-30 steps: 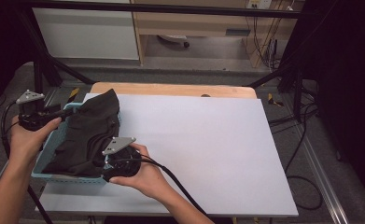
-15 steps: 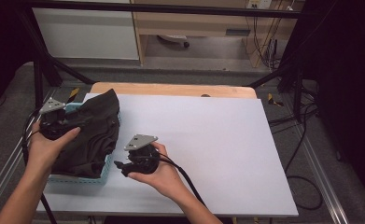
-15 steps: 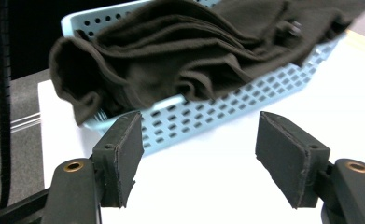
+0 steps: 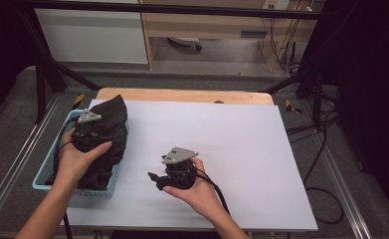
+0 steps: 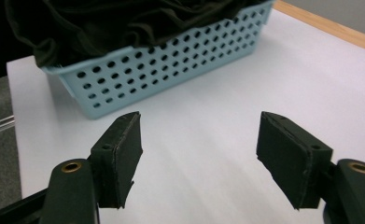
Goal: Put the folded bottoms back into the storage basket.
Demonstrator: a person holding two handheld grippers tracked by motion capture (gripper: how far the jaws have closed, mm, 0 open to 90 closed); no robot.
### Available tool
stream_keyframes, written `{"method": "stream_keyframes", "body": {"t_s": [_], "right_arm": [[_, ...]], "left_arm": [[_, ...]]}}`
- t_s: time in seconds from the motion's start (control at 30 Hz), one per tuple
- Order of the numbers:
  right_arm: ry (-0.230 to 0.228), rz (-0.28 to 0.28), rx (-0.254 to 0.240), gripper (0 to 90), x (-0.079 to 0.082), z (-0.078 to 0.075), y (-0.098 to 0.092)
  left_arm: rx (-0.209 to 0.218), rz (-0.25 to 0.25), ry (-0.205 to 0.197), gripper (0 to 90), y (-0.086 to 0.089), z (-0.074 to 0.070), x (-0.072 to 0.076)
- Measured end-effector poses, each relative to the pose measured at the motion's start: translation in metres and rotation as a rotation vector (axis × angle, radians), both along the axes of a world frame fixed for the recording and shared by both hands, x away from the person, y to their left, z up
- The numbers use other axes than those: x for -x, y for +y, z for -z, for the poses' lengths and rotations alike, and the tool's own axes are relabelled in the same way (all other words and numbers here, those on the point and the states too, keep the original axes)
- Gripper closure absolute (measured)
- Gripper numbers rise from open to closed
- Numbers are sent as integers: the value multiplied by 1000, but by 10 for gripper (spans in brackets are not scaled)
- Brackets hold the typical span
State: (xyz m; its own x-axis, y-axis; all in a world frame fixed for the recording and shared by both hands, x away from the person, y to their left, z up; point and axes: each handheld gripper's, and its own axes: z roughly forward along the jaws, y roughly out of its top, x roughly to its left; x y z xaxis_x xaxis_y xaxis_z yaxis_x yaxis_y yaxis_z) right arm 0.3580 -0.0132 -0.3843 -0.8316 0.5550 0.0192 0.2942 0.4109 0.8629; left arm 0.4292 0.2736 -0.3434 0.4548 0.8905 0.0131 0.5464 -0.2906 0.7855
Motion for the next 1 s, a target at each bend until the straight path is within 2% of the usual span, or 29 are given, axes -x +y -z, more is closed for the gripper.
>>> {"method": "stream_keyframes", "body": {"t_s": [0.13,0.2,0.3,0.47,0.63,0.8,1.0], "right_arm": [[8,31,-5,317,0,4,-18],[9,44,-8,317,0,6,-26],[15,64,-8,317,1,10,-36],[20,89,0,318,1,15,-50],[30,109,11,318,3,22,-61],[42,132,19,318,3,28,-71],[49,147,21,318,3,33,-79]], "left_arm": [[0,-15,23,206,-4,6,-4],[-1,-25,16,208,-6,9,-6],[-8,-32,39,211,-9,13,-7],[-10,-46,39,238,-11,18,-9],[2,-58,38,287,-9,25,-10],[-7,-60,35,329,-10,28,-12],[-7,-69,26,447,-7,31,-12]]}}
